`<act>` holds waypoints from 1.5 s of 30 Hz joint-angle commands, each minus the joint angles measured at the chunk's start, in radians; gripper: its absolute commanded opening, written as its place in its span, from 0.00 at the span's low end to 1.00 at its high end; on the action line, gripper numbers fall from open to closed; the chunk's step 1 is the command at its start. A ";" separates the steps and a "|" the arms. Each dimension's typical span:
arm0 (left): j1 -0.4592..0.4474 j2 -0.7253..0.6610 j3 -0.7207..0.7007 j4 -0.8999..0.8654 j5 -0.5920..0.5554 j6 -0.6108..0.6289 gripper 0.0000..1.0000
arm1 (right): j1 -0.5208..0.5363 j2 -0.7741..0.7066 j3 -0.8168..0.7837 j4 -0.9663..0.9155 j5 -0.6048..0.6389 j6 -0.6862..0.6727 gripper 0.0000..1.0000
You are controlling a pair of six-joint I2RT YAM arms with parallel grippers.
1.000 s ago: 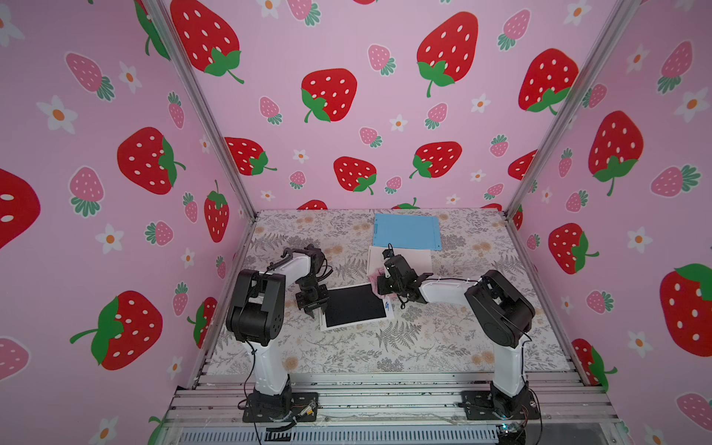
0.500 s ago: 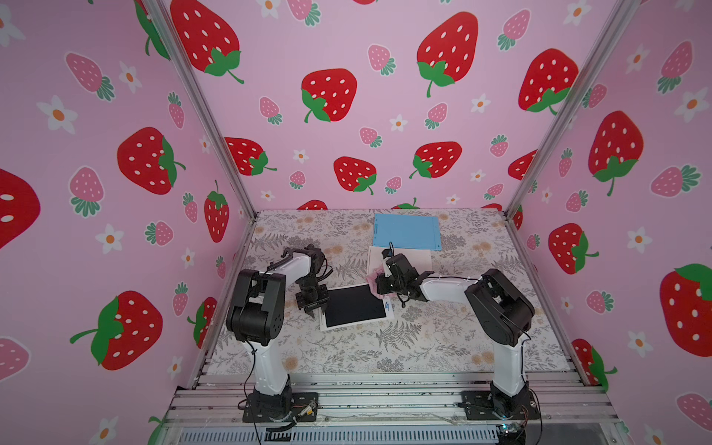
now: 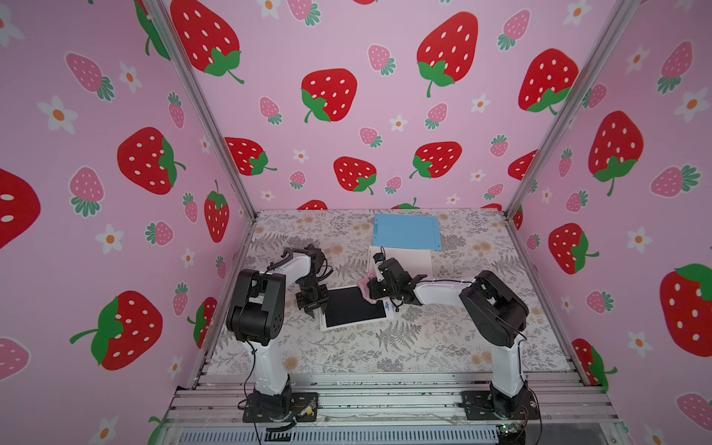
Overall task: Wipe the drawing tablet
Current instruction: Wipe the dirt from the drawing tablet.
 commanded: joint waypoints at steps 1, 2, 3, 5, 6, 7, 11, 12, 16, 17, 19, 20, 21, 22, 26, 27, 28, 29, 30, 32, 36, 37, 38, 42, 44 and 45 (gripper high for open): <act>0.003 0.070 -0.029 0.025 -0.112 0.007 0.33 | 0.008 0.003 -0.050 -0.120 0.024 -0.029 0.00; 0.004 0.069 -0.030 0.026 -0.112 0.007 0.33 | 0.054 0.016 -0.018 -0.118 0.017 -0.037 0.00; 0.004 0.070 -0.029 0.026 -0.112 0.007 0.33 | 0.107 0.040 0.030 -0.123 0.012 -0.050 0.00; 0.004 0.071 -0.029 0.024 -0.110 0.008 0.33 | 0.188 0.090 0.132 -0.150 0.014 -0.064 0.00; 0.003 0.071 -0.028 0.022 -0.109 0.009 0.33 | 0.205 0.109 0.168 -0.166 0.020 -0.054 0.00; 0.004 0.071 -0.028 0.021 -0.109 0.010 0.33 | 0.205 0.117 0.182 -0.177 0.025 -0.036 0.00; 0.003 0.072 -0.026 0.021 -0.106 0.011 0.33 | 0.082 0.069 0.058 -0.181 0.033 0.030 0.00; 0.004 0.072 -0.026 0.021 -0.106 0.012 0.33 | 0.041 0.037 0.002 -0.169 0.030 0.033 0.00; 0.004 0.071 -0.026 0.023 -0.101 0.015 0.33 | 0.007 -0.053 -0.128 -0.138 0.032 -0.030 0.00; 0.003 0.072 -0.026 0.023 -0.101 0.014 0.33 | 0.033 -0.062 -0.131 -0.134 0.025 -0.035 0.00; 0.004 0.072 -0.026 0.024 -0.101 0.014 0.33 | 0.117 -0.050 -0.095 -0.127 0.014 -0.038 0.00; 0.005 0.074 -0.024 0.024 -0.100 0.013 0.33 | 0.169 -0.028 -0.049 -0.134 0.007 -0.043 0.00; 0.004 0.074 -0.024 0.022 -0.101 0.013 0.32 | 0.212 0.001 0.001 -0.145 0.005 -0.045 0.00; 0.005 0.074 -0.024 0.022 -0.100 0.013 0.32 | 0.242 0.021 0.037 -0.155 0.009 -0.045 0.00; 0.004 0.074 -0.023 0.021 -0.097 0.014 0.32 | 0.175 0.037 0.031 -0.182 0.021 0.049 0.00; 0.005 0.074 -0.022 0.021 -0.097 0.011 0.32 | 0.129 0.021 -0.011 -0.177 0.012 0.069 0.00; 0.005 0.074 -0.023 0.021 -0.098 0.013 0.32 | 0.084 0.002 -0.053 -0.168 0.005 0.080 0.00; 0.005 0.074 -0.023 0.021 -0.097 0.012 0.32 | 0.042 -0.020 -0.095 -0.162 -0.003 0.080 0.00; 0.005 0.074 -0.023 0.022 -0.097 0.011 0.32 | 0.007 -0.041 -0.128 -0.159 -0.005 0.069 0.00; 0.005 0.075 -0.021 0.023 -0.097 0.011 0.32 | -0.011 -0.066 -0.156 -0.158 -0.005 0.038 0.00; 0.004 0.077 -0.019 0.021 -0.097 0.012 0.32 | 0.128 -0.013 -0.038 -0.169 -0.045 0.012 0.00; 0.005 0.077 -0.019 0.021 -0.095 0.012 0.32 | 0.173 0.018 0.014 -0.184 -0.048 0.003 0.00; 0.004 0.077 -0.018 0.019 -0.095 0.012 0.32 | 0.206 0.051 0.067 -0.202 -0.049 0.001 0.00; 0.005 0.078 -0.014 0.016 -0.090 0.010 0.32 | 0.150 0.077 0.065 -0.234 -0.044 0.067 0.00; 0.005 0.079 -0.013 0.016 -0.089 0.010 0.32 | 0.072 0.040 -0.023 -0.223 -0.049 0.086 0.00; 0.005 0.078 -0.012 0.018 -0.089 0.010 0.31 | 0.034 0.011 -0.070 -0.211 -0.057 0.083 0.00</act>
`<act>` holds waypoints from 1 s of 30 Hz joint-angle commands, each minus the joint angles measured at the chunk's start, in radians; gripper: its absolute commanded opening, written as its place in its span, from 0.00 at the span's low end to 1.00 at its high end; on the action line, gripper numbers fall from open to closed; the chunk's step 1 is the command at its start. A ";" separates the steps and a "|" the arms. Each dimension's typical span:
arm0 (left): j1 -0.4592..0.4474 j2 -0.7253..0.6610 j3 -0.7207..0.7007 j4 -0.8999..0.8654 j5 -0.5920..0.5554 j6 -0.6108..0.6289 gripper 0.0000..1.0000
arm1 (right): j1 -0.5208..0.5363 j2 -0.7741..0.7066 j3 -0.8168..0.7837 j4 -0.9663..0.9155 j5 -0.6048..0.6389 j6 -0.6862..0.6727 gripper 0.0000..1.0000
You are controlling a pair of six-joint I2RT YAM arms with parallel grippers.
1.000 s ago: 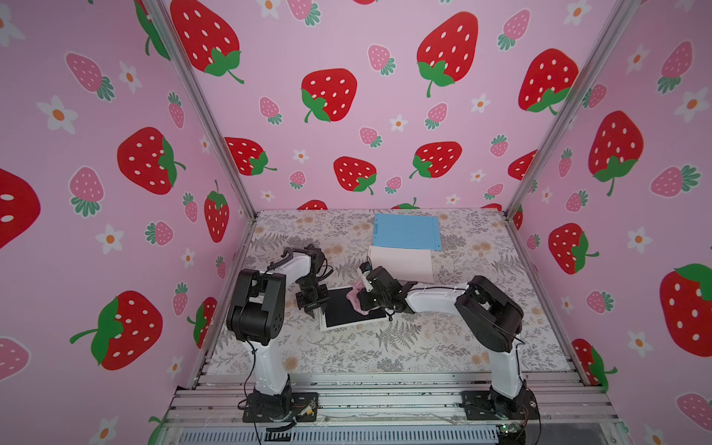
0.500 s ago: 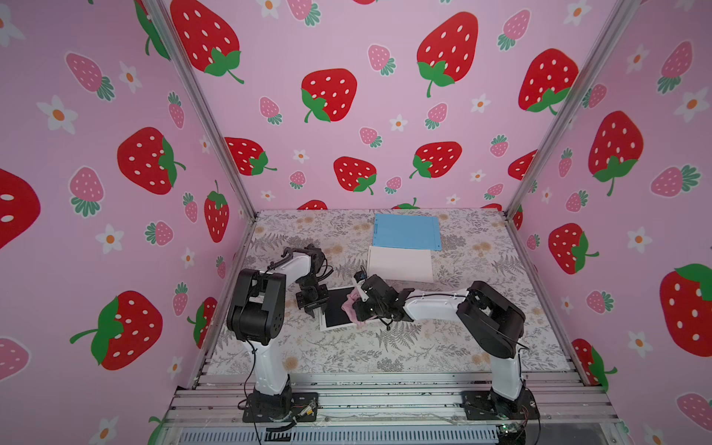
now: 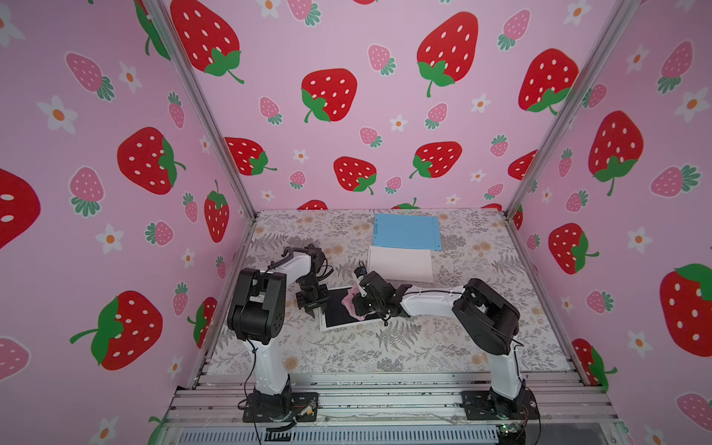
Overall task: Wipe the drawing tablet
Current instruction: Wipe the dirt from the drawing tablet.
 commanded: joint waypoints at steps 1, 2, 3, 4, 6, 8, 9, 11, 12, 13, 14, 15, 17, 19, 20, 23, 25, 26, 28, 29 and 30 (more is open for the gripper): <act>0.004 0.067 -0.026 0.031 -0.092 -0.003 0.31 | -0.147 -0.034 -0.143 -0.128 -0.008 0.024 0.00; 0.004 0.068 -0.027 0.031 -0.091 -0.003 0.31 | -0.158 -0.057 -0.167 -0.129 -0.002 0.004 0.00; 0.003 0.069 -0.025 0.031 -0.091 -0.004 0.31 | -0.155 -0.073 -0.177 -0.135 0.004 -0.016 0.00; 0.004 0.070 -0.024 0.031 -0.091 -0.003 0.31 | -0.141 -0.083 -0.179 -0.139 0.004 -0.022 0.00; 0.004 0.070 -0.024 0.030 -0.091 -0.004 0.31 | -0.086 -0.076 -0.151 -0.137 -0.004 -0.021 0.00; 0.005 0.071 -0.021 0.030 -0.089 -0.003 0.31 | -0.004 -0.030 -0.070 -0.153 -0.010 -0.026 0.00; 0.005 0.072 -0.021 0.028 -0.088 -0.005 0.31 | 0.025 0.002 -0.022 -0.176 -0.010 -0.026 0.00; 0.005 0.071 -0.017 0.025 -0.086 -0.006 0.31 | 0.025 0.035 0.011 -0.195 -0.006 0.011 0.00; 0.003 0.071 -0.015 0.025 -0.086 -0.005 0.31 | -0.004 0.031 -0.008 -0.189 -0.009 0.041 0.00; 0.003 0.071 -0.013 0.023 -0.085 -0.005 0.31 | -0.038 0.024 -0.036 -0.181 -0.019 0.064 0.00; 0.004 0.071 -0.009 0.022 -0.084 -0.006 0.31 | -0.081 0.008 -0.089 -0.167 -0.029 0.077 0.00; 0.004 0.072 -0.008 0.021 -0.085 -0.007 0.31 | -0.123 -0.013 -0.142 -0.148 -0.036 0.077 0.00; 0.003 0.073 -0.005 0.022 -0.083 -0.007 0.31 | -0.172 -0.054 -0.208 -0.131 -0.036 0.045 0.00; 0.003 0.075 -0.003 0.023 -0.083 -0.008 0.31 | -0.163 -0.080 -0.222 -0.125 -0.043 0.009 0.00; 0.003 0.075 -0.003 0.023 -0.082 -0.009 0.31 | -0.136 -0.083 -0.211 -0.122 -0.050 0.002 0.00; 0.003 0.079 -0.003 0.023 -0.082 -0.010 0.31 | -0.013 -0.030 -0.093 -0.157 -0.041 -0.005 0.00; 0.003 0.076 -0.001 0.022 -0.083 -0.010 0.31 | 0.046 0.014 -0.020 -0.187 -0.029 0.001 0.00; 0.003 0.075 0.000 0.020 -0.083 -0.010 0.31 | 0.047 0.022 -0.013 -0.193 -0.021 0.020 0.00; 0.003 0.074 0.001 0.017 -0.085 -0.007 0.31 | -0.002 0.007 -0.066 -0.186 -0.013 0.056 0.00; 0.003 0.074 -0.001 0.018 -0.086 -0.006 0.31 | -0.044 -0.015 -0.115 -0.175 -0.017 0.065 0.00; 0.003 0.075 -0.004 0.019 -0.086 -0.008 0.31 | -0.086 -0.044 -0.173 -0.161 -0.020 0.064 0.00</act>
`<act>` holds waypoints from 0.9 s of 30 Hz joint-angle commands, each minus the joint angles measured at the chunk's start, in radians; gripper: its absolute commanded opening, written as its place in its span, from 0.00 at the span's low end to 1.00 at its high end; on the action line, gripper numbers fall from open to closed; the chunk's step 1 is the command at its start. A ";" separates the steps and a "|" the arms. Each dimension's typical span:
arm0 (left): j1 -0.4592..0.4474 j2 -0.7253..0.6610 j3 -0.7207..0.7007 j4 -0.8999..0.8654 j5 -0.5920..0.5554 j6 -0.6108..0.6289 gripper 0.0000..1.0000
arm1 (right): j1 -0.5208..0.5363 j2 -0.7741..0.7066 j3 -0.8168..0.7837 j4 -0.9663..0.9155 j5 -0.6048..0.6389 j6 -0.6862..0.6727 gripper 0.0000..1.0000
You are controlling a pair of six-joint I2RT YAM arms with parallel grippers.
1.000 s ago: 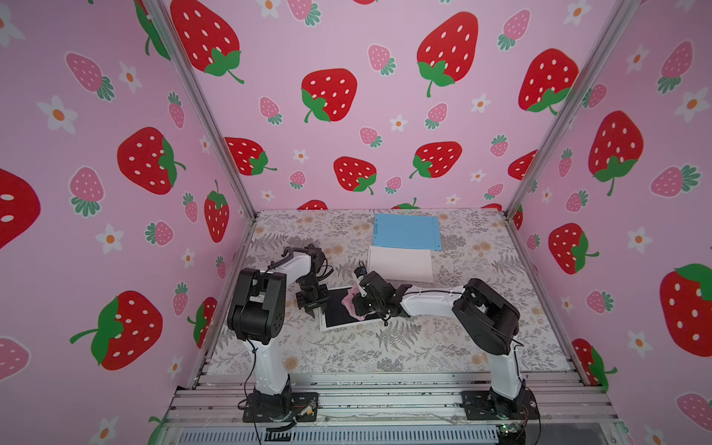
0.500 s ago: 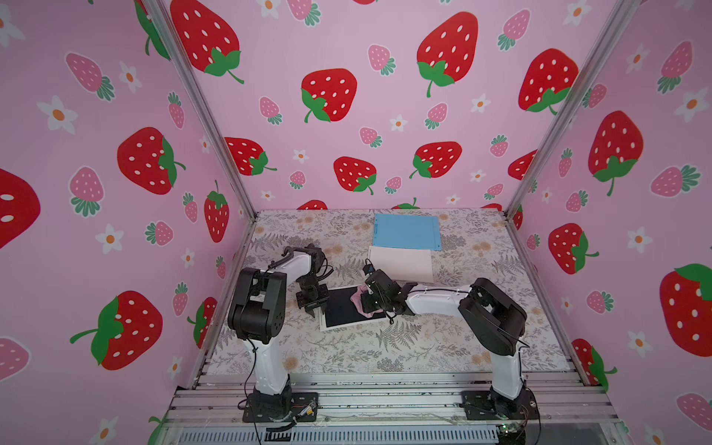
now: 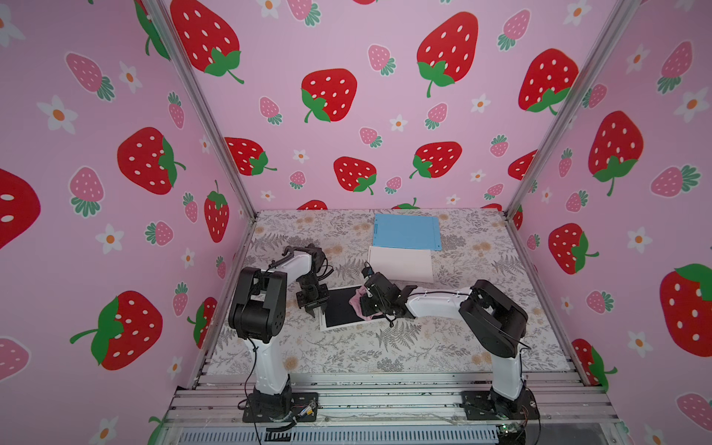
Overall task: Wipe the drawing tablet
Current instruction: Wipe the dirt from the drawing tablet.
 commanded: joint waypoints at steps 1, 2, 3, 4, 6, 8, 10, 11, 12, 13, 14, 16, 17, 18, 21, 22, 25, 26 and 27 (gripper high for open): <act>0.003 0.062 -0.023 0.038 -0.087 -0.009 0.31 | -0.130 -0.028 -0.167 -0.129 -0.015 0.024 0.00; 0.003 0.062 -0.024 0.039 -0.087 -0.010 0.31 | -0.159 -0.061 -0.213 -0.118 -0.016 0.008 0.00; 0.003 0.062 -0.027 0.042 -0.084 -0.012 0.31 | -0.179 -0.091 -0.244 -0.112 -0.019 -0.009 0.00; 0.003 0.062 -0.027 0.043 -0.084 -0.013 0.31 | -0.183 -0.110 -0.260 -0.108 -0.020 -0.022 0.00; 0.003 0.064 -0.027 0.045 -0.084 -0.012 0.31 | -0.155 -0.122 -0.260 -0.088 -0.045 -0.020 0.00; 0.003 0.065 -0.026 0.043 -0.084 -0.013 0.31 | -0.076 -0.084 -0.191 -0.084 -0.056 -0.011 0.00; 0.003 0.067 -0.024 0.043 -0.083 -0.014 0.31 | 0.002 -0.019 -0.083 -0.109 -0.059 -0.012 0.00; 0.003 0.067 -0.023 0.042 -0.081 -0.014 0.31 | 0.022 0.008 -0.038 -0.122 -0.053 -0.010 0.00; 0.003 0.067 -0.022 0.041 -0.080 -0.013 0.31 | 0.023 0.022 -0.017 -0.131 -0.043 0.001 0.00; 0.003 0.067 -0.023 0.041 -0.079 -0.014 0.31 | 0.010 0.024 -0.018 -0.137 -0.029 0.012 0.00; 0.003 0.067 -0.024 0.042 -0.077 -0.015 0.31 | -0.017 0.021 -0.034 -0.147 -0.017 0.022 0.00; 0.003 0.065 -0.027 0.045 -0.077 -0.017 0.31 | -0.093 -0.010 -0.112 -0.140 -0.003 0.032 0.00; 0.003 0.064 -0.029 0.046 -0.075 -0.018 0.31 | -0.131 -0.038 -0.168 -0.125 0.014 0.026 0.00; 0.004 0.064 -0.030 0.047 -0.075 -0.019 0.31 | -0.159 -0.069 -0.221 -0.106 0.038 0.011 0.00; 0.003 0.062 -0.031 0.049 -0.074 -0.017 0.31 | -0.165 -0.146 -0.340 -0.017 0.083 -0.030 0.00; 0.004 0.062 -0.030 0.049 -0.075 -0.016 0.31 | -0.142 -0.155 -0.354 0.015 0.079 -0.031 0.00; 0.003 0.064 -0.029 0.048 -0.075 -0.016 0.31 | 0.014 -0.117 -0.275 0.043 0.092 -0.044 0.00; 0.003 0.064 -0.030 0.047 -0.075 -0.017 0.31 | 0.063 -0.093 -0.230 0.039 0.104 -0.055 0.00; 0.003 0.064 -0.030 0.046 -0.075 -0.016 0.31 | 0.097 -0.070 -0.195 0.036 0.111 -0.060 0.00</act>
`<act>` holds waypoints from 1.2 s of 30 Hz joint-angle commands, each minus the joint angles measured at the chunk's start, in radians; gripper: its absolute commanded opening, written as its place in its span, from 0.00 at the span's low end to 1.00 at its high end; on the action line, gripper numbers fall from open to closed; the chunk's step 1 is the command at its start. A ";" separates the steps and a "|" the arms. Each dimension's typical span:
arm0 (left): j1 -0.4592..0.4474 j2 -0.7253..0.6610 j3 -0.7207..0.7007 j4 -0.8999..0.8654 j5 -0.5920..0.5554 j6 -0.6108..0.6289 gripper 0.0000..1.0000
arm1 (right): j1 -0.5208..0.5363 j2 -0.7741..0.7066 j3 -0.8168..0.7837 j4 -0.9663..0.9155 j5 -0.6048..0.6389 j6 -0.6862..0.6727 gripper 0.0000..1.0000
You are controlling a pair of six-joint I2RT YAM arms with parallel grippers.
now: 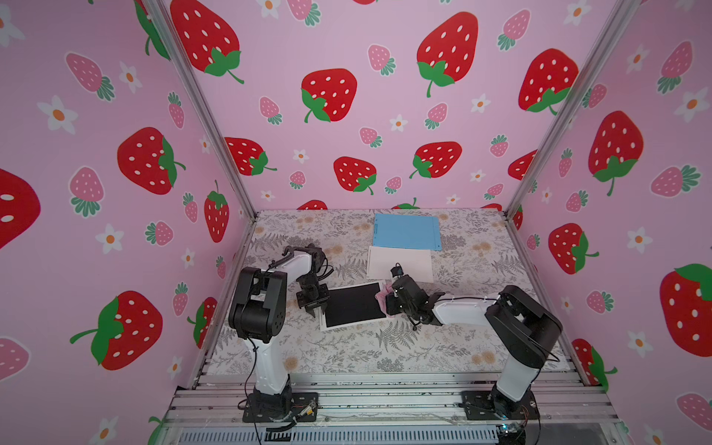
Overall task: Wipe the drawing tablet
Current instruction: Wipe the dirt from the drawing tablet.
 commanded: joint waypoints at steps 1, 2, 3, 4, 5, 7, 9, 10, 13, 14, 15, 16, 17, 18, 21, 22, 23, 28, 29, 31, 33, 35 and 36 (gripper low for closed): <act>0.003 0.064 -0.029 0.045 -0.076 -0.014 0.31 | 0.130 0.101 0.049 -0.114 0.011 -0.027 0.00; 0.002 0.064 -0.029 0.045 -0.076 -0.013 0.31 | 0.121 0.106 0.048 -0.123 0.024 -0.005 0.00; 0.003 0.066 -0.029 0.045 -0.076 -0.013 0.30 | 0.096 0.098 0.025 -0.126 0.033 0.015 0.00; 0.003 0.065 -0.030 0.045 -0.075 -0.013 0.30 | 0.062 0.085 -0.011 -0.121 0.034 0.034 0.00; 0.003 0.064 -0.030 0.046 -0.076 -0.014 0.30 | 0.015 0.057 -0.059 -0.110 0.037 0.051 0.00; 0.003 0.064 -0.030 0.046 -0.076 -0.012 0.30 | -0.062 -0.003 -0.170 -0.083 0.044 0.054 0.00; 0.002 0.066 -0.030 0.047 -0.076 -0.013 0.30 | -0.089 -0.058 -0.236 -0.057 0.055 0.018 0.00; 0.003 0.066 -0.030 0.046 -0.076 -0.013 0.30 | -0.080 -0.070 -0.243 -0.047 0.037 0.002 0.00; 0.001 0.063 -0.033 0.049 -0.077 -0.016 0.30 | 0.054 -0.039 -0.163 -0.043 0.036 -0.034 0.00; 0.002 0.063 -0.033 0.049 -0.077 -0.017 0.30 | 0.102 -0.005 -0.106 -0.054 0.024 -0.038 0.00; 0.002 0.062 -0.033 0.049 -0.076 -0.018 0.30 | 0.143 0.029 -0.054 -0.067 0.024 -0.042 0.00; 0.002 0.063 -0.033 0.049 -0.074 -0.019 0.30 | 0.160 0.051 -0.021 -0.083 0.032 -0.042 0.00; 0.002 0.063 -0.033 0.048 -0.073 -0.019 0.30 | 0.161 0.065 -0.005 -0.099 0.043 -0.026 0.00; 0.001 0.063 -0.033 0.049 -0.073 -0.018 0.30 | 0.141 0.062 -0.017 -0.100 0.047 -0.010 0.00; 0.001 0.063 -0.034 0.051 -0.074 -0.020 0.29 | 0.021 0.002 -0.123 -0.098 0.038 0.018 0.00; 0.002 0.063 -0.035 0.051 -0.074 -0.021 0.29 | -0.014 -0.018 -0.154 -0.098 0.034 0.014 0.00; 0.001 0.063 -0.035 0.050 -0.074 -0.020 0.28 | -0.047 -0.042 -0.187 -0.098 0.036 -0.001 0.00; 0.002 0.060 -0.038 0.054 -0.070 -0.018 0.27 | -0.050 -0.169 -0.205 -0.130 0.089 -0.048 0.00; 0.001 0.058 -0.039 0.055 -0.067 -0.019 0.26 | -0.051 -0.196 -0.202 -0.144 0.112 -0.031 0.00; 0.001 0.058 -0.041 0.057 -0.065 -0.022 0.25 | -0.061 -0.239 -0.204 -0.162 0.145 0.006 0.00; 0.002 0.057 -0.043 0.061 -0.056 -0.023 0.25 | -0.063 -0.266 -0.203 -0.156 0.150 0.019 0.00; 0.002 0.054 -0.046 0.067 -0.045 -0.024 0.25 | -0.026 -0.253 -0.161 -0.149 0.153 -0.013 0.00; 0.000 0.054 -0.047 0.070 -0.040 -0.024 0.25 | 0.000 -0.236 -0.133 -0.149 0.163 -0.035 0.00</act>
